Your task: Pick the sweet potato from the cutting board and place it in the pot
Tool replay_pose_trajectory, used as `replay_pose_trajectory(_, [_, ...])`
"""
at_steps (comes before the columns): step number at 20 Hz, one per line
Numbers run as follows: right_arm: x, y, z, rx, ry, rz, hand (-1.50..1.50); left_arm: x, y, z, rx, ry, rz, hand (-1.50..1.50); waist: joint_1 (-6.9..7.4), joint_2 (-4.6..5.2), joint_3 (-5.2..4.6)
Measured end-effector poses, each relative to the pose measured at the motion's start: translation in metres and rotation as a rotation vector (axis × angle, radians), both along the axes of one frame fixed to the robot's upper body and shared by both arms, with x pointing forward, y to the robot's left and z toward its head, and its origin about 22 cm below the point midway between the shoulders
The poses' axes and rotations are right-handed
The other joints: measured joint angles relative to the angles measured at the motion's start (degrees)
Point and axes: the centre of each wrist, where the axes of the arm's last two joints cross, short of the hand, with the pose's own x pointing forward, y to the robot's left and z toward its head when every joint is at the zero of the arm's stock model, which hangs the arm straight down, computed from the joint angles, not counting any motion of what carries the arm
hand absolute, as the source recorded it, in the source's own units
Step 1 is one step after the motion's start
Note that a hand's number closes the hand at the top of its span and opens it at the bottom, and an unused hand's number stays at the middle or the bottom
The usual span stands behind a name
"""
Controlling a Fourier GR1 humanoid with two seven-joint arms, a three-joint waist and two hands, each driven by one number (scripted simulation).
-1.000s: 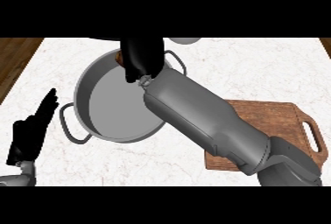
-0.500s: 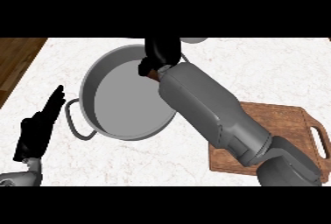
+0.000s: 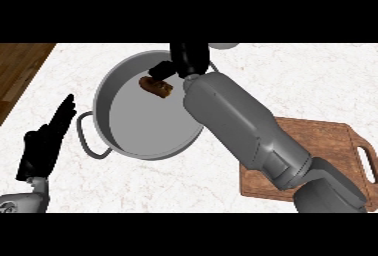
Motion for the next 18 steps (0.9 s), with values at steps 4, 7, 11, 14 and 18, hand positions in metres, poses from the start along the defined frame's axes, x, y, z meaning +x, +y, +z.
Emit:
replay_pose_trajectory(4, [-0.005, 0.001, 0.010, 0.195, -0.083, 0.009, -1.50, -0.003, 0.003, -0.003, 0.003, 0.009, 0.009, 0.00, -0.39, -0.30, 0.03])
replay_pose_trajectory(7, [-0.005, 0.000, 0.016, 0.296, -0.081, 0.031, -1.50, -0.010, 0.003, -0.007, 0.001, 0.016, 0.018, 0.00, -1.09, -0.59, 0.02])
replay_pose_trajectory(11, [-0.007, -0.006, 0.009, 0.382, -0.039, 0.088, -1.50, -0.011, 0.008, -0.008, 0.003, 0.016, 0.048, 0.00, -2.68, -0.97, 0.01])
replay_pose_trajectory(14, [-0.010, -0.012, -0.003, 0.435, -0.008, 0.131, -1.50, -0.019, 0.012, -0.013, 0.005, 0.023, 0.063, 0.00, -3.66, -1.29, 0.01])
replay_pose_trajectory(18, [-0.019, -0.025, -0.016, 0.482, 0.008, 0.171, -1.50, -0.028, 0.023, -0.013, 0.000, 0.030, 0.094, 0.00, -5.56, -1.82, 0.02])
